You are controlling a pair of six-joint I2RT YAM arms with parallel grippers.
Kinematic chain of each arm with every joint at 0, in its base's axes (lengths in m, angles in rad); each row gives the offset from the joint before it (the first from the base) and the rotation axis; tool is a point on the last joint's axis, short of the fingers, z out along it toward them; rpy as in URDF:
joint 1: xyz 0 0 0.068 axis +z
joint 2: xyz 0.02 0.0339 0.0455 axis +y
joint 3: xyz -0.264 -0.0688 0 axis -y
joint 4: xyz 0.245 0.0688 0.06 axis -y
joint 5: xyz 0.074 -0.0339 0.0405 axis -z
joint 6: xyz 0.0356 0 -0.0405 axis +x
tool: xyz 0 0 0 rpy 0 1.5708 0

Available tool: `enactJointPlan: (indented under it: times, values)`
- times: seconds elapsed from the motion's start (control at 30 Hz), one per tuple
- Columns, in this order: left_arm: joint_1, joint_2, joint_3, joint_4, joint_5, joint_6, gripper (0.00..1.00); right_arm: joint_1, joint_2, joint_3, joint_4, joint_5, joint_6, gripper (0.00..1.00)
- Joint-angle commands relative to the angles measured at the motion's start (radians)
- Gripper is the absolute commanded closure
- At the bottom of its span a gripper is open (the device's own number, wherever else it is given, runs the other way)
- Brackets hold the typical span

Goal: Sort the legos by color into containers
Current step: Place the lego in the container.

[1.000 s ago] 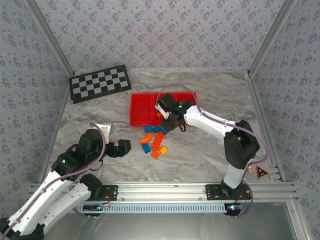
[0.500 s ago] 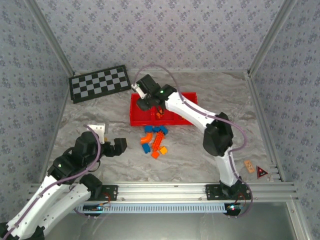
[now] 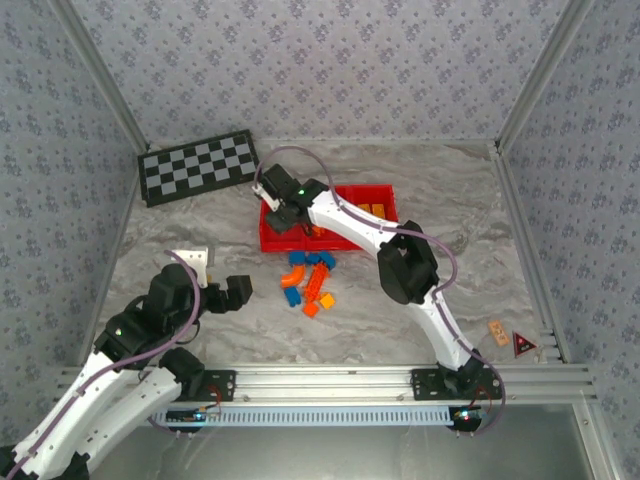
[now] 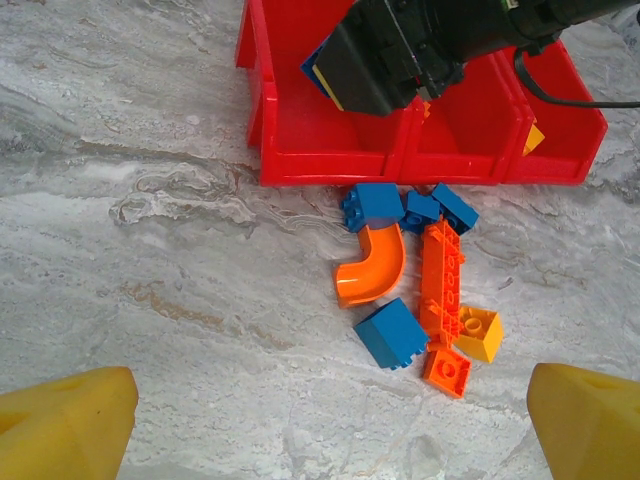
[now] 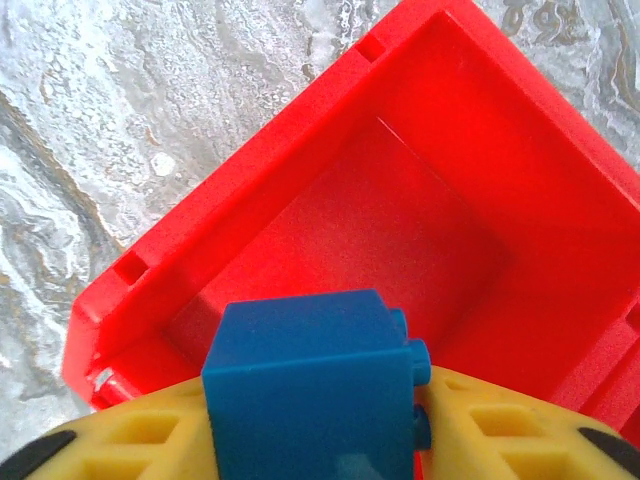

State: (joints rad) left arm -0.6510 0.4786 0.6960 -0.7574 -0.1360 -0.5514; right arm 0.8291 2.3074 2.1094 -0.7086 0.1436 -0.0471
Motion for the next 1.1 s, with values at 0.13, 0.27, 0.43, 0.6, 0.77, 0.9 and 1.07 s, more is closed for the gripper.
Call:
enactJointPlan:
  times: [0.13, 0.27, 0.43, 0.6, 0.77, 0.9, 1.07]
  values:
    - [-0.006, 0.003, -0.013, 0.004, -0.007, -0.001, 0.0, 0.014, 0.027, 0.082, -0.093, 0.071, -0.004, 0.34]
    - [-0.006, 0.005, -0.012, 0.009, 0.005, 0.003, 0.0, 0.027, 0.014, 0.11, -0.139, 0.089, 0.006, 0.32]
    - [-0.007, 0.005, -0.016, 0.018, 0.025, 0.007, 0.0, 0.031, -0.06, 0.098, -0.188, 0.093, 0.079, 0.31]
    - [-0.007, 0.002, -0.017, 0.024, 0.043, 0.006, 0.0, 0.02, -0.239, -0.103, -0.128, 0.073, 0.199, 0.31]
    - [-0.011, -0.003, -0.019, 0.025, 0.048, 0.006, 0.0, -0.009, -0.472, -0.445, 0.02, 0.002, 0.269, 0.31]
    - [-0.013, 0.0, -0.018, 0.026, 0.046, 0.005, 0.0, -0.034, -0.608, -0.643, 0.062, -0.021, 0.284, 0.33]
    - [-0.012, 0.009, -0.017, 0.025, 0.045, 0.008, 0.0, -0.063, -0.652, -0.775, 0.088, -0.047, 0.281, 0.35]
